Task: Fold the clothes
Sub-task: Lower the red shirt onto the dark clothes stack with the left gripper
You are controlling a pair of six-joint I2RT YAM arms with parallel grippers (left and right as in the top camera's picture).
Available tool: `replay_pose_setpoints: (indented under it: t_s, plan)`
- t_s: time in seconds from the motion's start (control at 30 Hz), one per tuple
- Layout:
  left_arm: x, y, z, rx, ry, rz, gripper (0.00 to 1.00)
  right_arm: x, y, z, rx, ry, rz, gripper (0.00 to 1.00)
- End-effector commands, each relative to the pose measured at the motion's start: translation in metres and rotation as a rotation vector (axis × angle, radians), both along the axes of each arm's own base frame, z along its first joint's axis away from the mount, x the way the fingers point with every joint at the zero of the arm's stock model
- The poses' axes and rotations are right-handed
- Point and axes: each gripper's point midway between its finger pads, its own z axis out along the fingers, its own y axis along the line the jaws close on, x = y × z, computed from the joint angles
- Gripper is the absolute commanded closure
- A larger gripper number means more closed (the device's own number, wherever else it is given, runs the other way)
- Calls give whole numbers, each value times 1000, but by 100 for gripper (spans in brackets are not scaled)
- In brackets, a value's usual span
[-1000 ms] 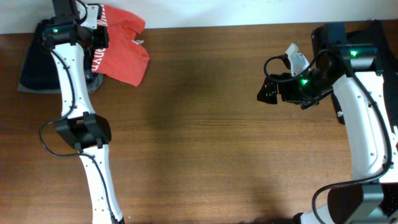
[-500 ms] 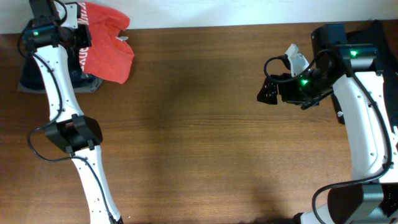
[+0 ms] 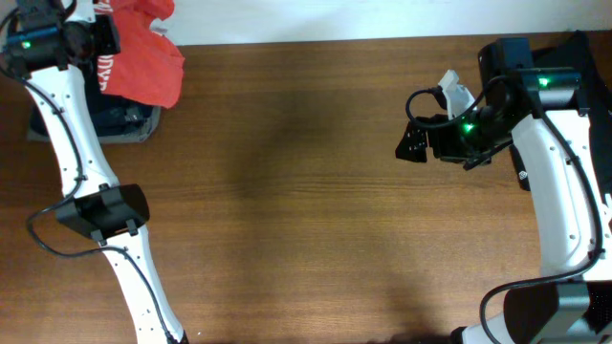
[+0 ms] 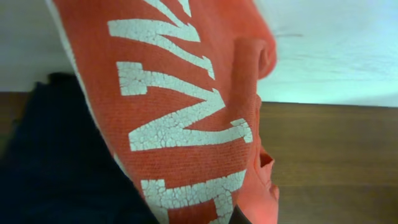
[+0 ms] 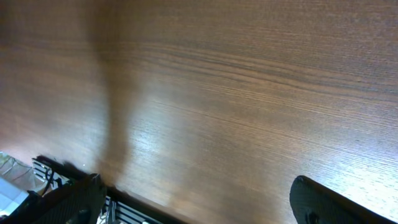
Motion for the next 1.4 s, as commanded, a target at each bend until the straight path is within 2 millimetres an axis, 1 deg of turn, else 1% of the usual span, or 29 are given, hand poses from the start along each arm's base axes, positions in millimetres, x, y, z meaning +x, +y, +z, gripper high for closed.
replay_pose_setpoints:
  t_s: [0.0,0.03,0.13,0.23,0.53,0.6,0.7,0.77,0.83,0.87,0.9,0.93,0.97,1.07,1.17,1.23,1.33,1.37]
  plan:
    - [-9,33,29,45,-61,57,91,-3,-4,5,-10,-21,0,1]
    - [-11,40,27,44,-57,68,91,-3,-4,5,-10,-20,0,1]
    - [-10,52,17,40,-45,86,90,-3,-4,5,-9,-18,-3,1]
    - [-8,61,-1,31,-18,97,90,-3,-4,5,-9,-18,-4,1]
    - [3,81,-66,14,65,127,88,-7,-4,5,-6,7,-24,1]
    - [3,85,-83,7,89,133,83,-8,-4,4,-5,14,-24,1]
    - [1,95,-109,-8,127,149,71,-9,-3,4,-5,18,-24,1]
    - [-2,102,-123,-32,149,176,69,-9,-3,4,-5,18,-24,1]
    - [-6,113,-131,-54,160,210,69,-9,-4,4,-6,18,-24,1]
    - [-9,119,-132,-60,161,224,69,-9,-3,4,-5,18,-24,1]
    - [-11,124,-132,-62,163,233,65,-9,-4,4,-6,18,-24,1]
    - [-14,130,-132,-63,164,242,57,-9,-4,4,-6,18,-24,1]
    - [-17,135,-132,-65,165,251,42,-9,-4,4,-6,18,-23,1]
    - [-26,147,-135,-85,182,286,1,-9,-4,4,-6,17,-23,1]
    - [-35,151,-136,-102,205,306,1,-9,-3,4,-5,17,-23,1]
    - [-37,151,-130,-101,202,308,1,-9,-4,4,-6,17,-23,1]
    - [-38,151,-107,-95,172,313,1,-9,-4,4,-6,17,-23,1]
    - [-39,150,-95,-100,155,325,1,-9,-4,4,-6,17,-23,1]
